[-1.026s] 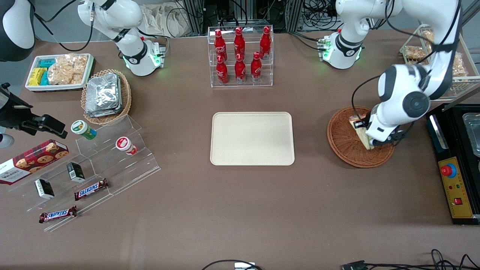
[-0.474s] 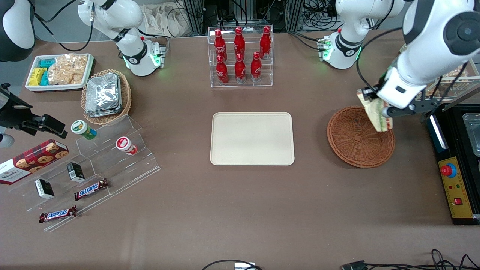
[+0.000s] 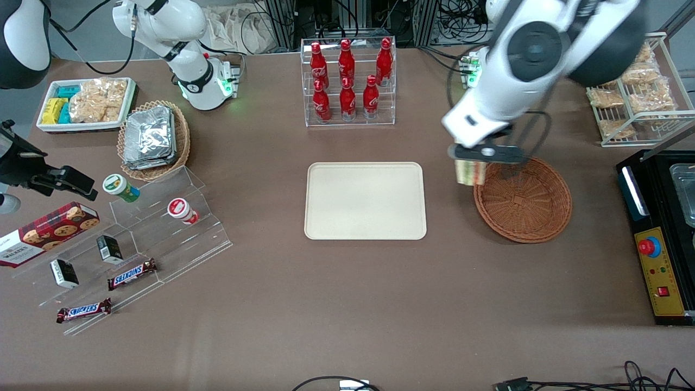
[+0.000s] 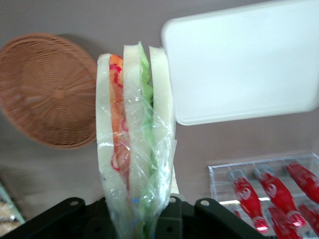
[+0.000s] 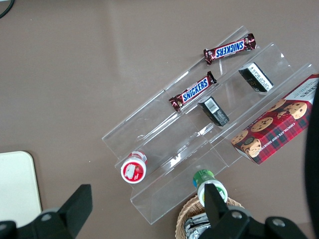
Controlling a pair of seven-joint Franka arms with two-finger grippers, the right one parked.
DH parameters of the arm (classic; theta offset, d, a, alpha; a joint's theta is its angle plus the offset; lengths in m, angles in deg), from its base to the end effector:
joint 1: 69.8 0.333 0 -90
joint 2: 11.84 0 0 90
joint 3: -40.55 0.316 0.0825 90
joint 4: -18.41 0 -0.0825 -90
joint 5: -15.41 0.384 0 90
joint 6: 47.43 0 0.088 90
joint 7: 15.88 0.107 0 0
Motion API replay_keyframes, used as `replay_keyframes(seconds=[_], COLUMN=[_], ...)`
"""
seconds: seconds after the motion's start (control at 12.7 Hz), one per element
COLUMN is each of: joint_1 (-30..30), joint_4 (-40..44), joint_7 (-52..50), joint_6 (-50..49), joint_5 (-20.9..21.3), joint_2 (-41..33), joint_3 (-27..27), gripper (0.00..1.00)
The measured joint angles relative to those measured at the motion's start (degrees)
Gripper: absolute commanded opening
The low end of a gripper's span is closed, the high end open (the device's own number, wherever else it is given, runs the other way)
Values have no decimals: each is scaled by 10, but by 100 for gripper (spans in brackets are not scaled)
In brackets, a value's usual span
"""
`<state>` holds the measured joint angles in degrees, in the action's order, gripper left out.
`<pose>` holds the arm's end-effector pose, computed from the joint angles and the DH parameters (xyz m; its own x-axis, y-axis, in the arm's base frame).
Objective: Place sandwich from basket to tray
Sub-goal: 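Carry the sandwich over the cream tray and lower it onto the tray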
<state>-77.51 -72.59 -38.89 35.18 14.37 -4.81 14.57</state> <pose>0.4771 -0.3049 0.5448 0.9486 -0.1783 -0.2613 -0.1935 -0.9805 -0.0332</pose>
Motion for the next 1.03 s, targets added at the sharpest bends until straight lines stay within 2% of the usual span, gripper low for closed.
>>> replay_keyframes(seconds=[0.16, 0.47, 0.79, 1.03], joint_1=[-2, -2, -2, -3], joint_4=[26, 26, -46, -105], joint_7=[-21, -42, -94, -126], joint_6=[14, 58, 186, 281], joint_5=[0, 8, 23, 72], joint_2=[33, 78, 136, 184], joint_3=[-40, -50, -54, -56], gripper=[3, 3, 3, 3])
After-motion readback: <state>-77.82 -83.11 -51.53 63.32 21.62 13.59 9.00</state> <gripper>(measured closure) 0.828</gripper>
